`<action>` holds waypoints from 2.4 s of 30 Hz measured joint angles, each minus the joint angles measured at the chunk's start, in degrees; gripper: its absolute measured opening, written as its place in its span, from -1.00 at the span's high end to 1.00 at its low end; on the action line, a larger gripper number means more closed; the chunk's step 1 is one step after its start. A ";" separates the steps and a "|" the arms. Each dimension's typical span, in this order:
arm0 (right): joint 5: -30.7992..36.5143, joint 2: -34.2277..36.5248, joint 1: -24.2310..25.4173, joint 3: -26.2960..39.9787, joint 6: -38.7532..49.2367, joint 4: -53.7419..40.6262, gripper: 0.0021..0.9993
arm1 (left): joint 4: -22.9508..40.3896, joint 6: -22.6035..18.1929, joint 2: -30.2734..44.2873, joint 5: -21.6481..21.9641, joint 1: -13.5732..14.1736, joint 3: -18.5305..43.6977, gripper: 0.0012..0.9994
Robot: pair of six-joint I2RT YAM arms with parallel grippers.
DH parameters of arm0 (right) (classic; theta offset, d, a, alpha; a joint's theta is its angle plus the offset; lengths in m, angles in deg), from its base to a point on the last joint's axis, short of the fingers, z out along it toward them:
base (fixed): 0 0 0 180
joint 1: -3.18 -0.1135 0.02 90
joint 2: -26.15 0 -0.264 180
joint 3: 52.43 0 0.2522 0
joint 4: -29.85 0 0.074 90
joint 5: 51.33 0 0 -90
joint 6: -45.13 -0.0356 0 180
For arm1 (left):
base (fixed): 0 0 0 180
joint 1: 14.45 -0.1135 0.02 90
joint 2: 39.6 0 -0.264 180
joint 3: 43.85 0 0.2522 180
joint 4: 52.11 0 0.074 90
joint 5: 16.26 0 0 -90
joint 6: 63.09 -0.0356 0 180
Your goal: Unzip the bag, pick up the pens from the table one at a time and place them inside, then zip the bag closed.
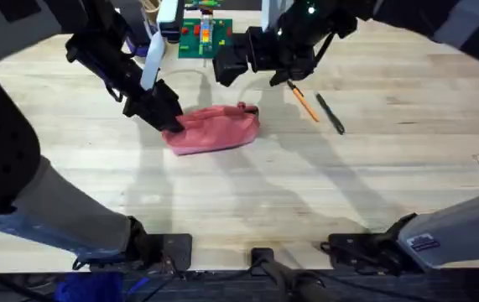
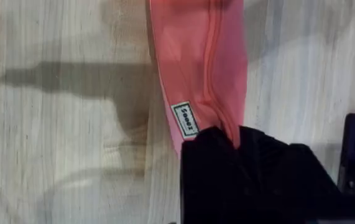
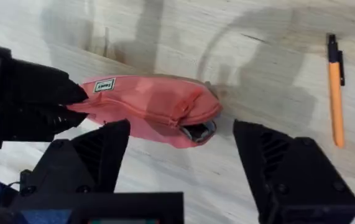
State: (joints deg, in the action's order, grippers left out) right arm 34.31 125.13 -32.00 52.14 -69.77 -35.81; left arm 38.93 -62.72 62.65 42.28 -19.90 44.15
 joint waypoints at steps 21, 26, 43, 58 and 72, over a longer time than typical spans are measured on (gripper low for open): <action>-4.57 8.96 -0.02 0.00 -1.03 3.71 -0.99 | -0.20 0.00 0.00 -0.01 0.00 0.00 0.92; -5.50 12.04 -0.22 0.00 -1.44 4.37 -0.99 | -0.39 0.00 0.00 0.00 0.00 0.00 0.92; -6.47 12.17 -0.48 0.00 -2.97 4.89 0.09 | -0.48 0.02 0.00 0.00 0.00 0.00 0.92; -8.59 12.17 -0.79 0.00 -3.04 4.72 0.93 | -0.37 0.00 0.00 0.00 0.00 0.00 0.92; -9.03 11.53 -0.31 0.15 -0.42 4.55 0.94 | -0.39 0.00 0.00 -0.02 0.00 0.00 0.92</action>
State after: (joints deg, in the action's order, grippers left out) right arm 25.28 136.66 -32.31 52.29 -70.20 -31.27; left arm 38.53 -62.72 62.65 42.26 -19.90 44.15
